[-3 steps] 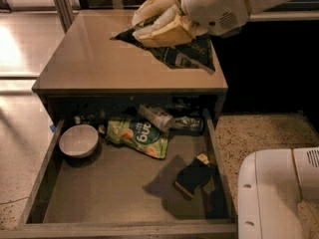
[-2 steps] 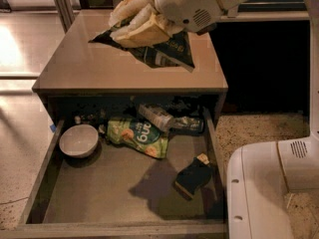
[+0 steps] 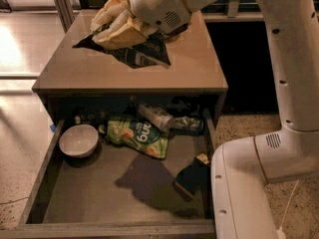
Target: Place green jalapeno chip bag into top drawer
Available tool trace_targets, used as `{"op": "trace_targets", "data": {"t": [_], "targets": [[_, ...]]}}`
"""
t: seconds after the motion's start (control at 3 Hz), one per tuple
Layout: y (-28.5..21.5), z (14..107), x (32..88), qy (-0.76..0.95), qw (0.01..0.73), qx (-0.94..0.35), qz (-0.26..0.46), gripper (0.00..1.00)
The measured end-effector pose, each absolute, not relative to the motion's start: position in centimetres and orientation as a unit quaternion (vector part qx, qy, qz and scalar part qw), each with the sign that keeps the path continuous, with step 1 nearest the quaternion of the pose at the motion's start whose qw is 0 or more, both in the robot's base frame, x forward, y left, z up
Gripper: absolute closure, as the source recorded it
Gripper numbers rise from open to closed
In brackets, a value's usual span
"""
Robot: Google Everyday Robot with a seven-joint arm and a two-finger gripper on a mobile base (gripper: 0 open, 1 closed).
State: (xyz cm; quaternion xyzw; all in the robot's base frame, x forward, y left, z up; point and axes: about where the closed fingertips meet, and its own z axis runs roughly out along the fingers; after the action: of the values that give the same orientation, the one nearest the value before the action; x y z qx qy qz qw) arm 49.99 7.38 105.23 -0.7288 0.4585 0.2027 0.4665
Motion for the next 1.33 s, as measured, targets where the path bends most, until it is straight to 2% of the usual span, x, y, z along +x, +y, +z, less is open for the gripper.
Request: {"op": "trace_targets", "data": {"t": [0.67,1.33], "targets": [[8.3,103.8,49.6,0.458,0.455,-0.732,0.219,1.00],[0.6,101.8,49.0,0.524,0.478,-0.673,0.211,1.00]]}}
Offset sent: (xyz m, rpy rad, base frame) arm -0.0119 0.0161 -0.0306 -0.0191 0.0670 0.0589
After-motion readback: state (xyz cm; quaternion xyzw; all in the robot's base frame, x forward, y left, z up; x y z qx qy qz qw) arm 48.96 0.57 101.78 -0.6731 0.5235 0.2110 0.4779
